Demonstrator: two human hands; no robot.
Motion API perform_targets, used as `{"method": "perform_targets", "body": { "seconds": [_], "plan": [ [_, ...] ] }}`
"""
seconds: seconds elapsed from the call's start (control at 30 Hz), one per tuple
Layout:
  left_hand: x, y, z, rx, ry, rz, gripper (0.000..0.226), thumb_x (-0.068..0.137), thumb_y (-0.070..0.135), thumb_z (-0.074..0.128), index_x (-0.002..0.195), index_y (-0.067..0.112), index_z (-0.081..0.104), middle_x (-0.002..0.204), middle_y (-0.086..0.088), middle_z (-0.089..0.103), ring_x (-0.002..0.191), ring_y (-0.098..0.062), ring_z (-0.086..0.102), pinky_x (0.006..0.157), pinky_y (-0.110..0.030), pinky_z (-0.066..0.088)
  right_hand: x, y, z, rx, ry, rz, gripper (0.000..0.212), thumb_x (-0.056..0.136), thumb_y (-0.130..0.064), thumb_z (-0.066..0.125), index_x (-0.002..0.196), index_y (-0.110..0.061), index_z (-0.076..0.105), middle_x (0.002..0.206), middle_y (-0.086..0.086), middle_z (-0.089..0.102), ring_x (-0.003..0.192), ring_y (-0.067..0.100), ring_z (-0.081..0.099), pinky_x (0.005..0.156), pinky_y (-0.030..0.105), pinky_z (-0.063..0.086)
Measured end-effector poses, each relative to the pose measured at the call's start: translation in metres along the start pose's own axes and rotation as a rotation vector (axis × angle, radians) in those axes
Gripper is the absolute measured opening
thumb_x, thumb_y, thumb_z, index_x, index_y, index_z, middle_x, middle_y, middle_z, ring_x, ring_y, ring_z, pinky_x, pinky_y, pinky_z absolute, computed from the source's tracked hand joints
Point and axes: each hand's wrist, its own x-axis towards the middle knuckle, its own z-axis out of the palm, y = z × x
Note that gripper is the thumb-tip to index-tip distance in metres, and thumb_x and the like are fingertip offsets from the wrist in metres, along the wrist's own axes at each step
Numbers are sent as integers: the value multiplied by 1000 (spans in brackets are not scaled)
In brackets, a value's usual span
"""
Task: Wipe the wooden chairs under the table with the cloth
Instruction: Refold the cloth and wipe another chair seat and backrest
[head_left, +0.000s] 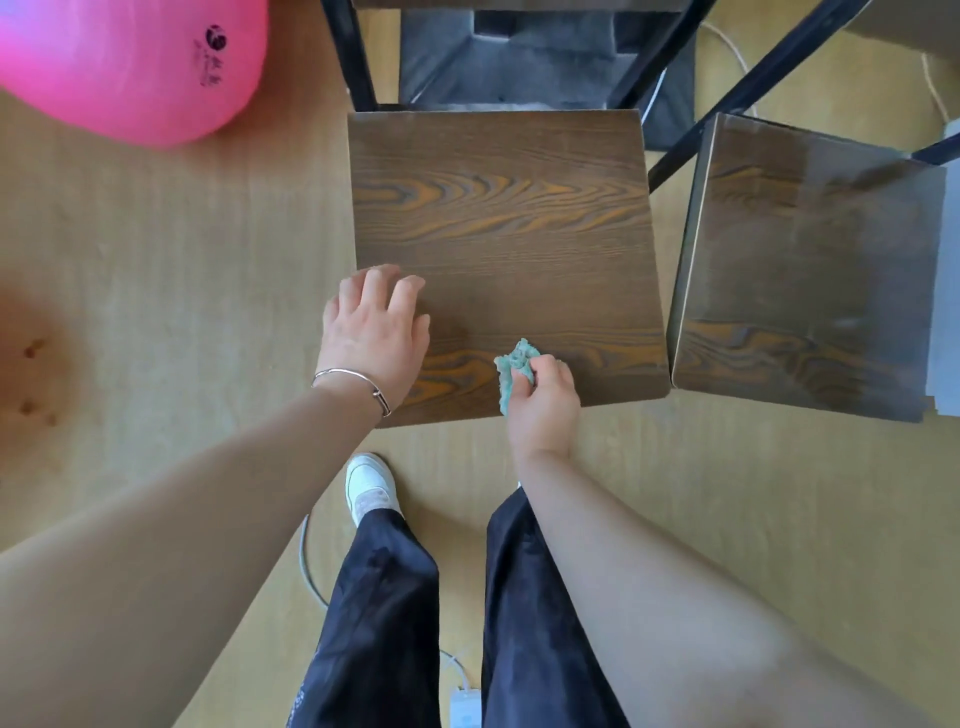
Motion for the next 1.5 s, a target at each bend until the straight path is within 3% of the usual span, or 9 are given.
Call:
{"method": "perform_targets", "body": {
  "seconds": [0.4,0.57,0.7,0.87,1.0,1.17,1.3,1.4,1.5],
  "plan": [
    [-38,-102,-11,-4,9,-153,39,93,30,50,130,18,50,136,-9,45,119,-38,38,93,-47,36,-91,-82,87,49,-329,-379,11,84,-5,61,94,-3,66,101,11,63,87,30,60,72,34,49],
    [-33,-104,-10,8,-18,-139,40,95,33,45,132,20,47,138,-7,42,121,-36,36,95,-46,35,-2,-85,46,-1,-120,-474,5,82,-6,67,86,-5,64,88,13,61,79,29,57,71,33,42],
    [-17,-96,-6,-27,-11,-132,40,95,33,44,133,20,46,138,-7,41,122,-35,35,96,-46,34,88,-96,36,-191,-94,-423,11,88,-16,62,94,-6,62,99,12,59,88,31,57,72,31,37],
    [-10,-98,-4,-20,-2,-125,39,96,33,43,133,20,46,138,-7,42,121,-35,37,94,-46,36,79,-99,56,-310,-61,-434,16,93,-19,55,105,-10,58,111,9,57,96,29,57,76,33,44],
    [-13,-99,-2,-13,-20,-131,39,94,32,45,131,20,47,136,-8,43,119,-36,38,94,-46,37,31,-90,69,-251,-231,-612,15,84,-14,59,97,-9,61,103,12,59,87,38,58,69,41,51],
    [-17,-90,-1,-10,-31,-138,39,94,31,48,131,19,49,135,-9,45,118,-37,38,92,-47,37,-33,-67,78,-301,-414,-834,14,78,-11,64,92,-10,64,93,11,60,72,33,58,59,37,53],
    [-14,-77,6,34,-52,-126,38,94,31,47,131,19,48,135,-9,44,118,-37,39,91,-48,38,-55,-48,73,-268,-518,-1003,19,77,-12,48,92,-10,61,88,9,57,70,29,54,49,38,50],
    [-4,-59,11,36,-55,-131,38,94,31,48,130,19,49,135,-9,44,117,-38,39,91,-47,38,-38,-43,50,-169,-566,-947,21,84,-19,47,96,-11,63,100,9,60,82,30,57,62,38,52],
    [12,-29,15,14,-41,-124,38,94,32,47,130,20,48,134,-9,44,116,-37,38,92,-47,36,23,-34,2,-77,-323,-693,16,90,-17,53,99,-7,63,106,10,59,92,29,57,72,34,46]
  ]
}}
